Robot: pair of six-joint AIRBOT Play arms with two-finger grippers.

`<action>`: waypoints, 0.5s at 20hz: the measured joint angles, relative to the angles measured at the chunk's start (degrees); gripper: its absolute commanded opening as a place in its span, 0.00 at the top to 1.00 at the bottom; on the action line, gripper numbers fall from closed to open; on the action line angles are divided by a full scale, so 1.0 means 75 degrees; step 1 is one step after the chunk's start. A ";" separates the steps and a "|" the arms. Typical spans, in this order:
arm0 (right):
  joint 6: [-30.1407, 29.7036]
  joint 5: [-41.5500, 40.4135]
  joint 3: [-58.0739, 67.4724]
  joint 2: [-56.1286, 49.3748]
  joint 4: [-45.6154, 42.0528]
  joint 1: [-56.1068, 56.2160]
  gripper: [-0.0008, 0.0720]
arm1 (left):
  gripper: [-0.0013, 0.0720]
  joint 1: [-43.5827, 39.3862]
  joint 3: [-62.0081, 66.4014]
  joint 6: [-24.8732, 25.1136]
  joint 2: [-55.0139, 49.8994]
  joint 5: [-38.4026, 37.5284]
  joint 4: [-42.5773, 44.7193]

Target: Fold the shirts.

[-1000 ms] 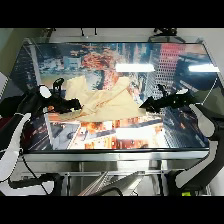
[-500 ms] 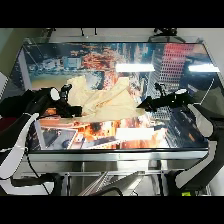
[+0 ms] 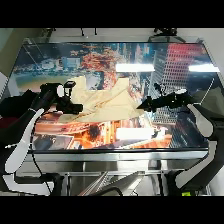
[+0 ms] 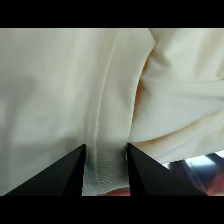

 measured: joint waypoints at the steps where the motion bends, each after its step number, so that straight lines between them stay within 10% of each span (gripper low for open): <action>1: 0.0000 0.0020 0.0000 0.0000 0.0000 0.0000 0.89 | 0.58 -0.0003 -0.0099 -0.0015 -0.0006 -0.0044 0.0070; 6: -0.0026 0.0163 0.0000 0.0009 0.0058 0.0000 0.97 | 0.60 -0.0003 -0.0329 -0.0023 0.0029 -0.0076 0.0213; 7: -0.0032 0.0169 0.0003 0.0023 0.0070 0.0000 0.97 | 0.96 -0.0003 -0.0274 -0.0026 0.0079 -0.0108 0.0221; 10: -0.0058 0.0198 0.0003 0.0050 0.0143 0.0000 0.97 | 0.96 0.0029 0.0009 0.0009 0.0303 -0.0213 0.0248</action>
